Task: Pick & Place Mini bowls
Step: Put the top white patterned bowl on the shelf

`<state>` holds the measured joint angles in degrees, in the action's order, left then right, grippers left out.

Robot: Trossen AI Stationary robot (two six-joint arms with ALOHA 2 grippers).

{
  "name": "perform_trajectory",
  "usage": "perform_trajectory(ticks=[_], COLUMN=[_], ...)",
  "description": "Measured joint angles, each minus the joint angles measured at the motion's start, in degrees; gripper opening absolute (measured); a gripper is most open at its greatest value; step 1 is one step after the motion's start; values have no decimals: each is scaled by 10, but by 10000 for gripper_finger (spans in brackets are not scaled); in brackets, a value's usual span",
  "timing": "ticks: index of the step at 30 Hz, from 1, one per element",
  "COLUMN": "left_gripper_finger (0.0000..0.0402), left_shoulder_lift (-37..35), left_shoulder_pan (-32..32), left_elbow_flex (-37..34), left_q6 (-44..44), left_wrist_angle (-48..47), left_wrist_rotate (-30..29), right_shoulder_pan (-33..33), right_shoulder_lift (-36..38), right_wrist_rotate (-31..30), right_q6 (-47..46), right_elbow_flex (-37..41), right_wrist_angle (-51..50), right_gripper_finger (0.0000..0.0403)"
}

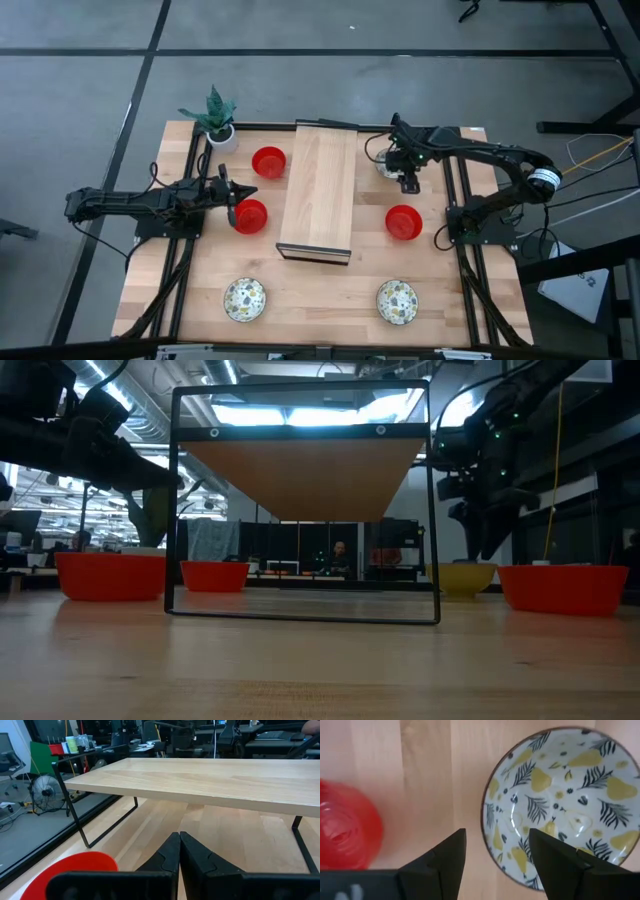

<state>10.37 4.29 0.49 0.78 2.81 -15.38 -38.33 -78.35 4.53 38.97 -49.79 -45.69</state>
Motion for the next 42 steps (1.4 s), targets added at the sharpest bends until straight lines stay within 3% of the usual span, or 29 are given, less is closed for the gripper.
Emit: perform_trajectory(ticks=[14, 21, 42], left_gripper_finger=[4, 4, 4], left_shoulder_lift=[0, 0, 0], left_shoulder_pan=[0, 0, 0], left_elbow_flex=[0, 0, 0], left_q6=[0, 0, 0], left_wrist_angle=[0, 0, 0], left_wrist_rotate=[0, 0, 0], right_shoulder_pan=[-2, -2, -2], right_shoulder_lift=[-8, -36, -60], right_wrist_rotate=[-5, -39, -39], right_q6=[1, 1, 1], right_elbow_flex=[18, 18, 18], right_wrist_angle=[24, 29, 52], right_gripper_finger=[216, 216, 216])
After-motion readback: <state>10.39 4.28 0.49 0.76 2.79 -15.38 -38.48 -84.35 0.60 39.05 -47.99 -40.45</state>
